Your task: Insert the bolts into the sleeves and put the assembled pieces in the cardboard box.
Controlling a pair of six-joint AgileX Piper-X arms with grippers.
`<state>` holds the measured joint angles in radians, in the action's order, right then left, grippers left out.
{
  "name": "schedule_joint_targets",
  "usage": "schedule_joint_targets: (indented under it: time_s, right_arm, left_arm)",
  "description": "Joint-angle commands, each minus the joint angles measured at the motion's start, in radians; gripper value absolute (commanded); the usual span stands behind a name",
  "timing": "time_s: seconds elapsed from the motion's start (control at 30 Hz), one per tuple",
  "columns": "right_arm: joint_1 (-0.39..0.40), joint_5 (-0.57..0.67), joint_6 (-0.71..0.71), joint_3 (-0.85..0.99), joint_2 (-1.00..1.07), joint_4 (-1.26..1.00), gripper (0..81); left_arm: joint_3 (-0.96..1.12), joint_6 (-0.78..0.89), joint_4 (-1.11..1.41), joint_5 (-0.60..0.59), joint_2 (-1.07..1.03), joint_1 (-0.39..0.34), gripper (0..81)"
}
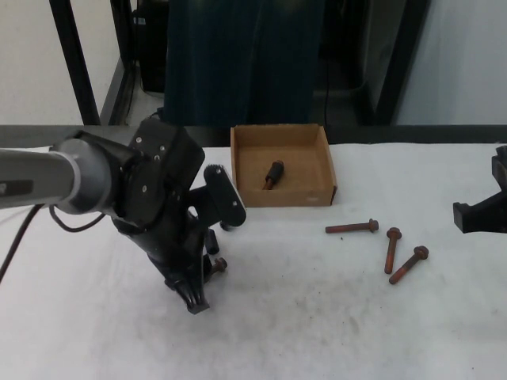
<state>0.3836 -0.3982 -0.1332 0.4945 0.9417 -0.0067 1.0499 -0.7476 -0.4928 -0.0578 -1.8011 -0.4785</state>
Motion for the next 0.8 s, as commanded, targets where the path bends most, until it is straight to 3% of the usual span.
schedule_joint_targets:
  time_s: [0.0, 0.47, 0.67, 0.77]
  right_arm:
    - [-0.006, 0.000, -0.002, 0.014, -0.012, -0.005, 0.3]
    - [-0.006, 0.000, -0.001, 0.014, -0.012, -0.005, 0.3]
    - [-0.006, 0.000, -0.001, 0.014, -0.012, -0.005, 0.3]
    - [-0.006, 0.000, -0.001, 0.014, -0.012, -0.005, 0.3]
  left_arm:
    - [0.008, 0.030, 0.009, 0.010, -0.003, 0.002, 44.7]
    - [0.008, 0.053, 0.025, -0.086, -0.031, -0.002, 44.7]
    - [0.008, 0.149, 0.025, -0.163, -0.056, -0.002, 44.6]
    - [0.008, 0.157, 0.025, -0.169, -0.062, -0.002, 39.2]
